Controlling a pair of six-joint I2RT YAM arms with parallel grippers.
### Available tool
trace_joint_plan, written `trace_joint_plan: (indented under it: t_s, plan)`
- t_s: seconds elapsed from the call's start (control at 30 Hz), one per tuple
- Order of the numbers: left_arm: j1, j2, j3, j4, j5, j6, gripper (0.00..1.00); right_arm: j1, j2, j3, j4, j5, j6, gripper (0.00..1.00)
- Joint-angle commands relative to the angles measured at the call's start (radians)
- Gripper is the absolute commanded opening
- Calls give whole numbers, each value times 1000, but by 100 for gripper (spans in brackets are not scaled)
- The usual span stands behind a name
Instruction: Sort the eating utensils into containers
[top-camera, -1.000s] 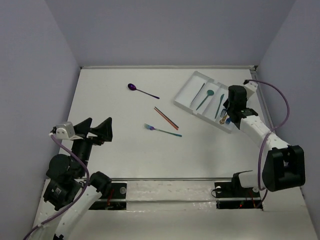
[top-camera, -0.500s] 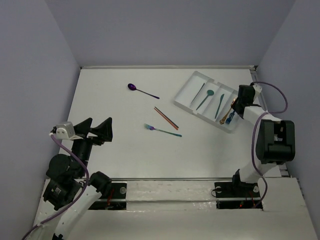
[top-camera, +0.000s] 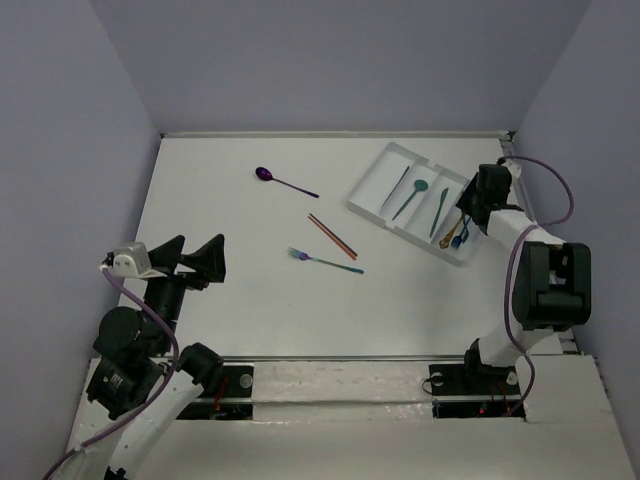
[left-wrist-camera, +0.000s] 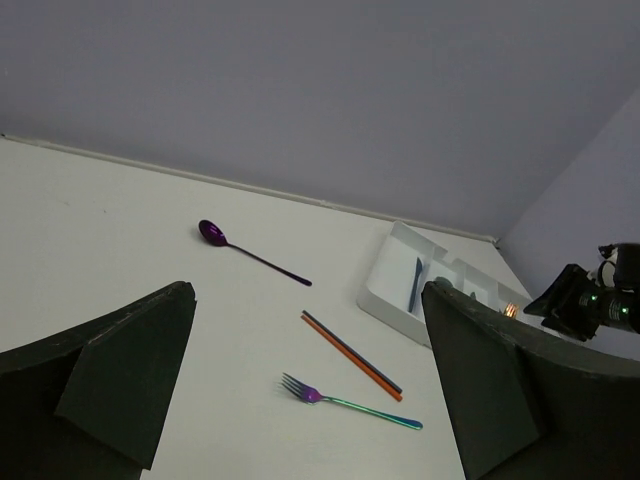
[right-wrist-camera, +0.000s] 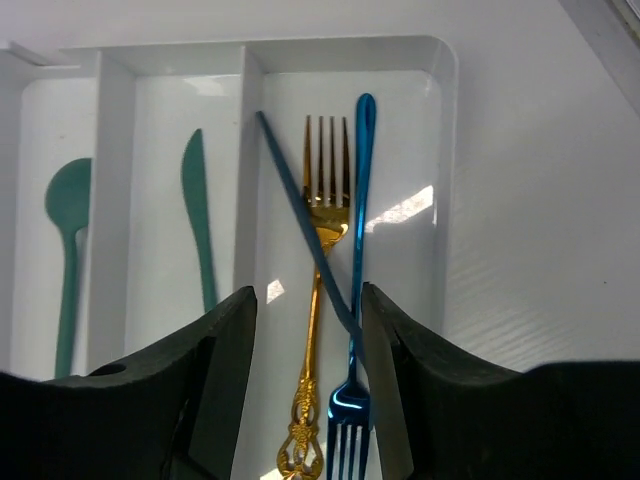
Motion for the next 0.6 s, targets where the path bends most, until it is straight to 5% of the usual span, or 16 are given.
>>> trace_joint_plan:
  t_s: [0.0,0.3,0.57]
  plan:
    - [-5,21,-6,47,-7,14,99,110,-91,37,27,-92,-72,52]
    - [4,47,-6,46,-7,13,99,473,-69,50,-16,-241,-182,44]
    - [13,65,-6,44,-8,14,99,650,158,220,-163,-213,-299,35]
